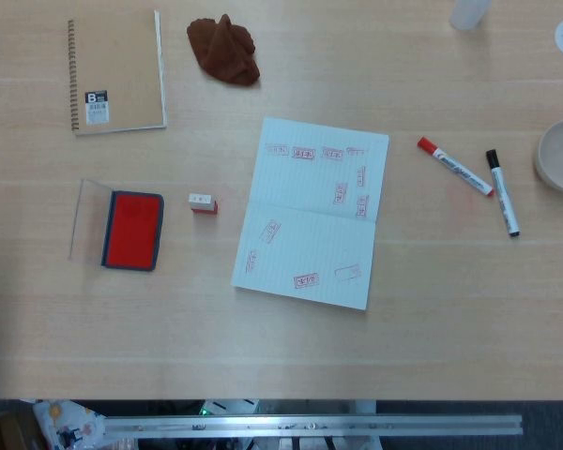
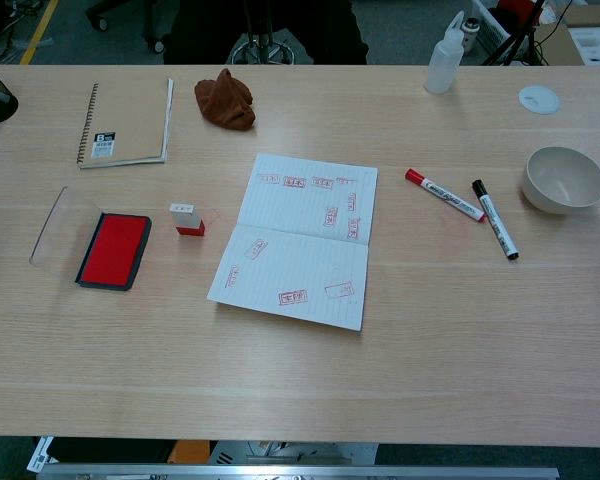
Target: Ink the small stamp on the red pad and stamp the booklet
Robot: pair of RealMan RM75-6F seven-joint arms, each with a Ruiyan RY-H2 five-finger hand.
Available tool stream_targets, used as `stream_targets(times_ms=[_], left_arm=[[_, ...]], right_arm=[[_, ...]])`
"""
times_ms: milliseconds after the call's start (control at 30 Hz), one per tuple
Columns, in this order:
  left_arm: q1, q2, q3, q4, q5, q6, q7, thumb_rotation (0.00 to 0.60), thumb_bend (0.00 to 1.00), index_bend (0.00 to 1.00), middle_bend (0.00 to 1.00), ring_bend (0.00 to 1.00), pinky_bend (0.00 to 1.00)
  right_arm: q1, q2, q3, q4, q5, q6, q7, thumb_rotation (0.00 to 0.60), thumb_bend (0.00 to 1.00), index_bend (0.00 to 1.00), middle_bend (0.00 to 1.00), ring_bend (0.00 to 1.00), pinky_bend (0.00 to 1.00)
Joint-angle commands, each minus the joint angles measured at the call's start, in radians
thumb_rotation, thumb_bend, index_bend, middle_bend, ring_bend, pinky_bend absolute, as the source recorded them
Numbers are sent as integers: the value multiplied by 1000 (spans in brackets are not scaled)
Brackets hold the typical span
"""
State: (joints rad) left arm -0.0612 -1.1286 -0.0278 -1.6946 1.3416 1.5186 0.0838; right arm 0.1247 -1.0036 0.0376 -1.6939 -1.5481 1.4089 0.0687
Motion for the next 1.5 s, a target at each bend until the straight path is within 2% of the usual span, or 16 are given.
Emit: stream_targets(times_ms=[33,333,533,600,700,800,867,933,1033,1267,1500], left_arm=[[1,0,-1,-1,1,-5,-2,600,316,280,473,455,599],[-7,15,-17,-13,51,3,-42,600,316,283,475,461,598],[-86,44,-40,-91,147,-60,-61,600,316,286,506,481,622],[-112,46,-46,-111,169,-84,-42,600,316,287,528,494,675],[-158,32,-61,-145,188,-126,2,600,316,287,570,533,805],[-210,8,-79,-171,181,-188,45,600,316,287,648,659,951],[-249,-10,-91,-182,159,-242,81,600,316,287,744,773,997],[-288,-33,-105,-184,124,-295,138,600,316,286,821,848,1000],[-342,-71,-123,-186,53,-365,228,600,316,287,896,914,1000],[-450,-157,-148,-186,-109,-460,455,600,316,286,965,972,1000],[-542,-257,-161,-128,-299,-502,594,600,316,310,1000,1000,1000]], right_arm=[[3,-1,1,0,0,-3,0,600,155,339,397,285,356],[13,-1,5,3,5,-14,4,600,155,339,397,285,356],[26,-2,11,4,13,-30,5,600,155,339,397,285,356],[29,-2,13,3,16,-35,5,600,155,339,397,285,356],[34,-2,13,4,19,-42,3,600,155,339,397,285,356],[37,-2,14,7,24,-48,5,600,155,339,397,285,356],[37,-2,13,11,28,-51,7,600,155,339,397,285,356],[38,-3,13,17,32,-55,10,600,155,339,397,285,357],[39,-4,12,25,36,-59,15,600,155,339,397,285,357],[41,-3,11,38,40,-65,25,600,155,339,397,285,356],[40,-4,9,49,44,-65,35,600,155,339,397,285,357]])
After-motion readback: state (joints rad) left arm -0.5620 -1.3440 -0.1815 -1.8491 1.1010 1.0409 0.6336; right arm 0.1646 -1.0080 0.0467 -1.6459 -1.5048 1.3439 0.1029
